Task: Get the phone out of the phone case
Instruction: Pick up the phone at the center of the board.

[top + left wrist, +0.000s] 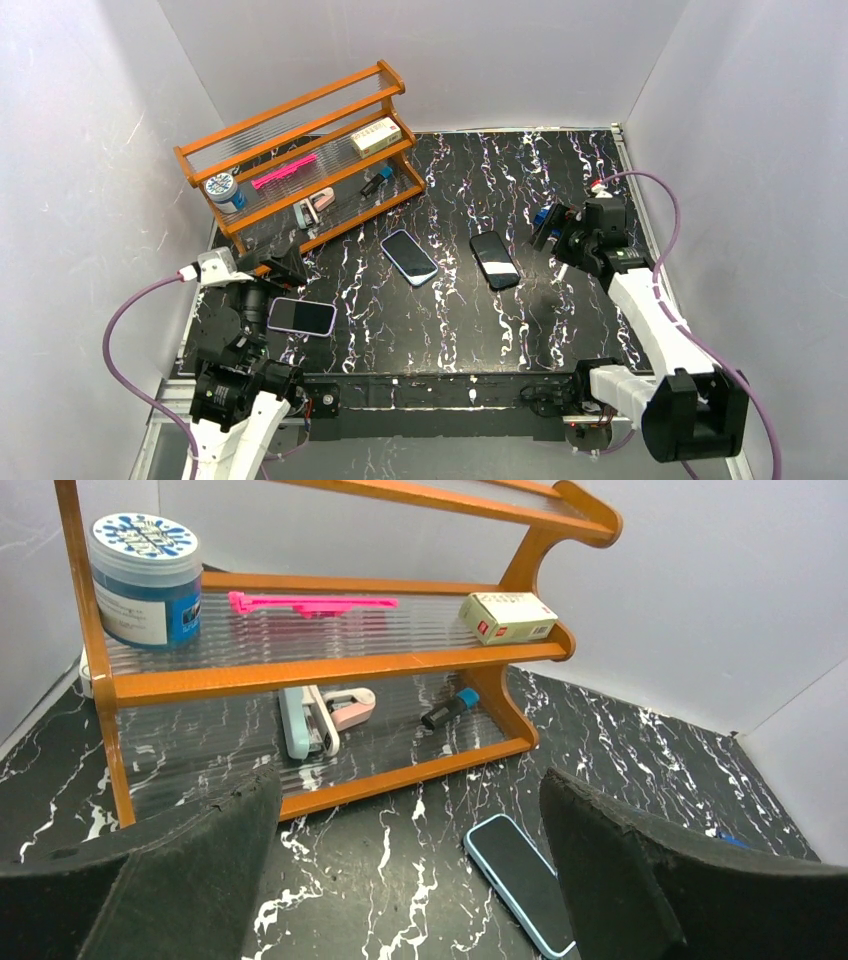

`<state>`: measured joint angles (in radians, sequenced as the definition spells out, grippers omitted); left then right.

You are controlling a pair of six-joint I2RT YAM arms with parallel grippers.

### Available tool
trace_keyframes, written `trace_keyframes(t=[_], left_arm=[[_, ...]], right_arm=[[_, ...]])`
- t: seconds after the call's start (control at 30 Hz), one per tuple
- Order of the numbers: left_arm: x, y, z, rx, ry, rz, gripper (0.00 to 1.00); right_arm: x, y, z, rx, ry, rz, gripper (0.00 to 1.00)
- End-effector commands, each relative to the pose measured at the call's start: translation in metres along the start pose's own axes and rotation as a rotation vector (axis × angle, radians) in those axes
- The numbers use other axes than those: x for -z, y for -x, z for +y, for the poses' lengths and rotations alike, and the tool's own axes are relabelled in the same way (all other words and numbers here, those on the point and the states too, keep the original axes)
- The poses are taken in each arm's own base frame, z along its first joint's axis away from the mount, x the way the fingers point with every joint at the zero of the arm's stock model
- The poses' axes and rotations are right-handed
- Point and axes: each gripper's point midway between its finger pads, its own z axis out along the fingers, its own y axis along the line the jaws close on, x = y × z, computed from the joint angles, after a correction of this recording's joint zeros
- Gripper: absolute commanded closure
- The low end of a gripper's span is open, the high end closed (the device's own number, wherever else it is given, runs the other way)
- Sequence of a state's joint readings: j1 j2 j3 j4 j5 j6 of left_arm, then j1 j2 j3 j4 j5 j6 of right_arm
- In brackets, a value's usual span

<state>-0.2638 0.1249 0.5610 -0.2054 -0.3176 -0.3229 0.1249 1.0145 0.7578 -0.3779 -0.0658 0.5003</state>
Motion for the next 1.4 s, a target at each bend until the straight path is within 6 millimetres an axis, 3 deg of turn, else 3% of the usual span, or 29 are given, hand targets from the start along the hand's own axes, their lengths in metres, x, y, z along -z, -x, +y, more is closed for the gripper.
trace_keyframes(t=[0.0, 0.1, 0.2, 0.4, 0.53, 0.73, 0.9, 1.13, 1.23, 1.37], left_arm=[[-0.003, -0.001, 0.005, 0.017, 0.038, -0.001, 0.02], [-0.006, -0.004, 0.004, 0.007, 0.041, 0.024, 0.02], [-0.012, -0.015, -0.004, 0.015, 0.023, 0.11, 0.02], [-0.023, -0.059, -0.018, -0.001, -0.009, 0.358, 0.02], [-0.028, -0.093, -0.028, -0.005, -0.051, 0.509, 0.02], [-0.03, -0.116, -0.028, -0.033, -0.066, 0.605, 0.02], [-0.029, -0.126, -0.026, -0.031, -0.057, 0.637, 0.02], [-0.029, -0.144, -0.02, -0.01, 0.023, 0.751, 0.02], [-0.029, -0.149, -0.025, 0.028, 0.026, 0.796, 0.02], [-0.024, -0.153, -0.046, 0.069, -0.095, 0.819, 0.02]], right_arm=[[-0.008, -0.01, 0.005, -0.01, 0.029, 0.065, 0.01], [-0.019, -0.025, 0.017, 0.054, 0.131, 0.133, 0.01], [-0.039, -0.037, 0.016, 0.127, 0.078, 0.184, 0.01], [-0.081, -0.061, 0.024, 0.25, 0.042, 0.31, 0.01], [-0.097, -0.066, 0.035, 0.294, 0.082, 0.342, 0.01], [-0.117, -0.085, 0.039, 0.367, 0.064, 0.411, 0.01], [-0.125, -0.105, 0.043, 0.464, 0.01, 0.475, 0.01], [-0.115, -0.134, 0.035, 0.585, -0.098, 0.573, 0.01], [-0.108, -0.149, 0.03, 0.644, -0.125, 0.621, 0.01], [-0.103, -0.169, 0.021, 0.669, -0.136, 0.682, 0.01]])
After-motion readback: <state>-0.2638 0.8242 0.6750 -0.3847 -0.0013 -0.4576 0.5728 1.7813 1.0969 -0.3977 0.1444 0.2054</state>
